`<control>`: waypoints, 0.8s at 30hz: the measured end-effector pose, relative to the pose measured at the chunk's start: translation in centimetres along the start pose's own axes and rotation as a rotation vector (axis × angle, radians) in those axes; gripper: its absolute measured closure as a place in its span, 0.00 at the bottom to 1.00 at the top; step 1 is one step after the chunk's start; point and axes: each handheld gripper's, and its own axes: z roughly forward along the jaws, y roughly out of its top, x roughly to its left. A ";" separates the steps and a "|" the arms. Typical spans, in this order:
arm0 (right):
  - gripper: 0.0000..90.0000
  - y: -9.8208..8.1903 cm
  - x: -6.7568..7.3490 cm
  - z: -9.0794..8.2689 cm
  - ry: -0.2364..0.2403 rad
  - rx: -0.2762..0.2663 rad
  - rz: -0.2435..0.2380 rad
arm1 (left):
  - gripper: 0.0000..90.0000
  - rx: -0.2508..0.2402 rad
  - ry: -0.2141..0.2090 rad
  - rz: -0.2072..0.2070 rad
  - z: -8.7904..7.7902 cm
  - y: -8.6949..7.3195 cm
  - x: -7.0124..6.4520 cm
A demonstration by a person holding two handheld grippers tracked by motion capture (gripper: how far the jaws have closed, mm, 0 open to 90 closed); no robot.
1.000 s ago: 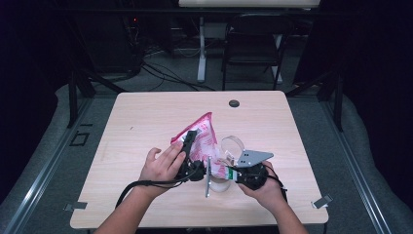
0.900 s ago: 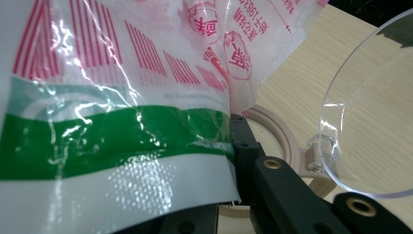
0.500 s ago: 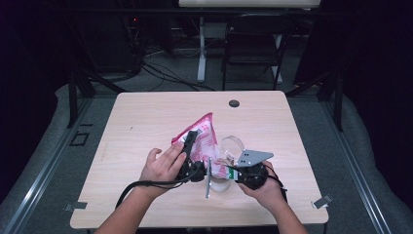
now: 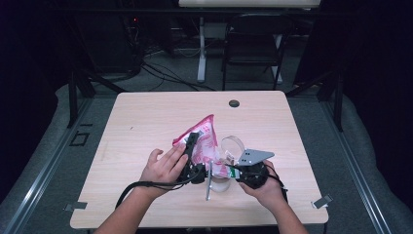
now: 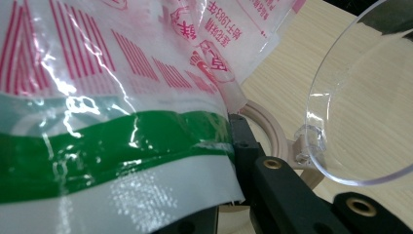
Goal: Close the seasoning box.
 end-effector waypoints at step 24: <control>1.00 0.1 0.1 0.1 -0.003 0.000 0.004 | 0.78 -0.005 0.042 -0.006 -0.5 0.0 0.0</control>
